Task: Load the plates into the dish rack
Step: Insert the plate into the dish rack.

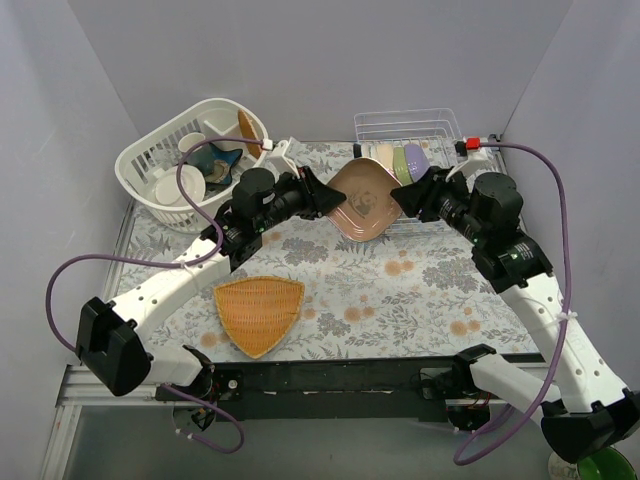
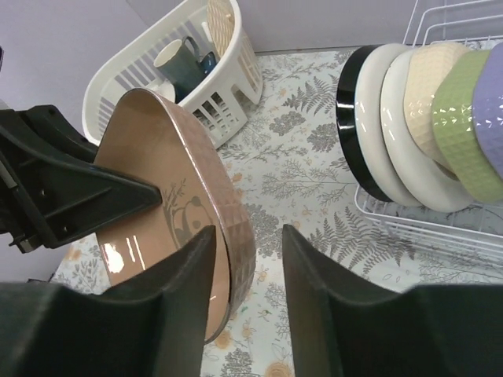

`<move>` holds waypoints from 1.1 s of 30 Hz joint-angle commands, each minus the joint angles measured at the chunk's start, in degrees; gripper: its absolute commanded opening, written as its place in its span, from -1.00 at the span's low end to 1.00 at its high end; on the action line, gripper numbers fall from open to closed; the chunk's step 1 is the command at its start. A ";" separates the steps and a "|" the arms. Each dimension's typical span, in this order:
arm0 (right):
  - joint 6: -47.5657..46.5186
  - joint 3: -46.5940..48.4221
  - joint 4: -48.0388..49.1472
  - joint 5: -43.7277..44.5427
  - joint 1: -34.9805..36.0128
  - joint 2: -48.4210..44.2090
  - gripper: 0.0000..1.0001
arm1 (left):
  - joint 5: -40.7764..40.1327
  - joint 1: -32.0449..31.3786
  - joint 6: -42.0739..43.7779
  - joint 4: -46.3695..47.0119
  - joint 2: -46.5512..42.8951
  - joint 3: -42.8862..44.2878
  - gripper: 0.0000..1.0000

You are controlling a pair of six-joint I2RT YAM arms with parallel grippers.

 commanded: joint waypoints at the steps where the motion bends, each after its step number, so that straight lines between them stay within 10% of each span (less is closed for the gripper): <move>1: 0.26 -0.01 4.06 -1.69 -0.04 -1.35 0.08 | 2.06 -0.63 -0.02 2.91 -3.91 -0.37 -1.00; 10: 2.63 -3.43 9.15 -9.51 -0.13 0.67 0.35 | 2.58 -0.54 0.78 2.82 -7.60 -1.17 -1.00; 33: 9.31 -5.46 19.44 -31.75 -3.73 1.81 0.21 | 22.44 9.39 -6.34 21.27 -3.31 -6.27 -1.00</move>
